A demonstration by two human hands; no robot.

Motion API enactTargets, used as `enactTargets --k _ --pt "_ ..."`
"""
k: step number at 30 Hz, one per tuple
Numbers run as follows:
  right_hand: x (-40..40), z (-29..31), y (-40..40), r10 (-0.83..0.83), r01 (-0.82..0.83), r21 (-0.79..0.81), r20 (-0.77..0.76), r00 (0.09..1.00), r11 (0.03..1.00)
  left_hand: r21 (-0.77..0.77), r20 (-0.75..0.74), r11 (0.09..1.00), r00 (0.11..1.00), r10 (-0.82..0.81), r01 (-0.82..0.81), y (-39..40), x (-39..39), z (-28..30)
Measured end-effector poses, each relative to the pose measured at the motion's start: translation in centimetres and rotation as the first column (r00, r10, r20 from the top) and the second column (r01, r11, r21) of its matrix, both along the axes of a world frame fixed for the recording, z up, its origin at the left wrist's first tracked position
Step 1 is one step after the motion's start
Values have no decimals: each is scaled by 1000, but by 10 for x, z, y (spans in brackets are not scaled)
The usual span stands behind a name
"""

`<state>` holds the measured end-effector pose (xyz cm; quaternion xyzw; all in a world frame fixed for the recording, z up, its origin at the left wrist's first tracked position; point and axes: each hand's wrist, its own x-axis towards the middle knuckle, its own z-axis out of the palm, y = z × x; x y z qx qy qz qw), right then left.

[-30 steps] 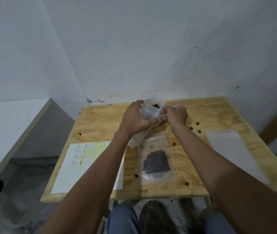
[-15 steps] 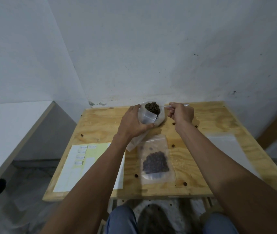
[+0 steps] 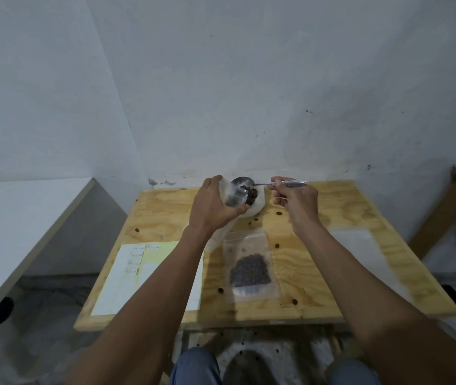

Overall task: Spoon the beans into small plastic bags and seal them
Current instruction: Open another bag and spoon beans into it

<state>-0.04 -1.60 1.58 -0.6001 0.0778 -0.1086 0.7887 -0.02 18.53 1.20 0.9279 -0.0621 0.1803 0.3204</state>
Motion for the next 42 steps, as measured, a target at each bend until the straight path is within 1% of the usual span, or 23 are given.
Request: enactTargets --k 3,5,9,12,14,16,19,21,22,23,24,25,26,27,28,29,30,31,32,34,36,42 --pt "0 -1 1 -5 5 8 7 1000 1000 -9 15 1000 1000 9 -9 0 0 -2" --pt "4 -3 2 -42 42 12 -13 999 999 -16 26 1000 1000 11 -11 1 1 -4" --pt "19 -9 7 -163 166 11 -114 980 986 -35 43 999 999 3 -2 5 7 -9" --pt "31 -16 14 -243 230 -83 -217 946 970 -46 77 999 997 -4 8 8 12 -13" --pt "37 -20 20 -271 234 -159 -269 924 959 -51 110 999 994 -9 15 9 13 -16" --pt "42 -26 25 -267 180 -278 -318 910 944 -44 144 999 990 -14 20 9 14 -19" --pt "43 -23 32 -288 107 -461 -342 894 881 -50 168 998 986 -24 32 8 16 -20" --pt "41 -16 36 -391 141 -592 -317 864 793 -50 175 998 984 -26 36 8 17 -20" --pt "39 -13 37 -446 196 -645 -251 859 739 -48 182 998 983 -27 36 8 17 -21" --pt "36 -8 37 -487 288 -674 -122 865 680 -47 190 998 981 -27 36 8 18 -21" --pt "33 -3 37 -485 383 -666 36 874 640 -48 194 998 981 -26 36 8 19 -21" --pt "31 3 37 -426 436 -629 179 887 644 -51 198 998 980 -25 36 7 19 -21" --pt "28 10 34 -313 410 -587 265 912 697 -55 199 998 980 -24 36 7 20 -20" --pt "26 18 32 -162 290 -577 264 951 763 -62 202 997 979 -23 36 6 21 -19" --pt "22 27 32 17 117 -604 212 977 788 -74 200 997 980 -18 33 4 20 -17" --pt "20 33 32 180 -53 -640 135 974 767 -86 198 996 980 -11 29 2 19 -15" --pt "19 37 33 289 -174 -672 62 955 720 -98 192 995 981 -8 27 1 17 -13" --pt "18 40 34 337 -227 -688 27 941 690 -109 187 994 982 -10 31 1 16 -10" --pt "18 42 36 334 -232 -689 15 942 687 -121 185 992 983 -14 36 0 14 -8" --pt "16 45 38 307 -236 -628 5 952 741 -145 190 988 982 -19 47 0 9 -3" --pt "15 46 37 330 -284 -571 -24 944 770 -169 191 984 981 -17 50 1 6 2" --pt "6 52 44 355 -331 -519 -55 933 788 -221 192 975 981 14 30 4 2 8"
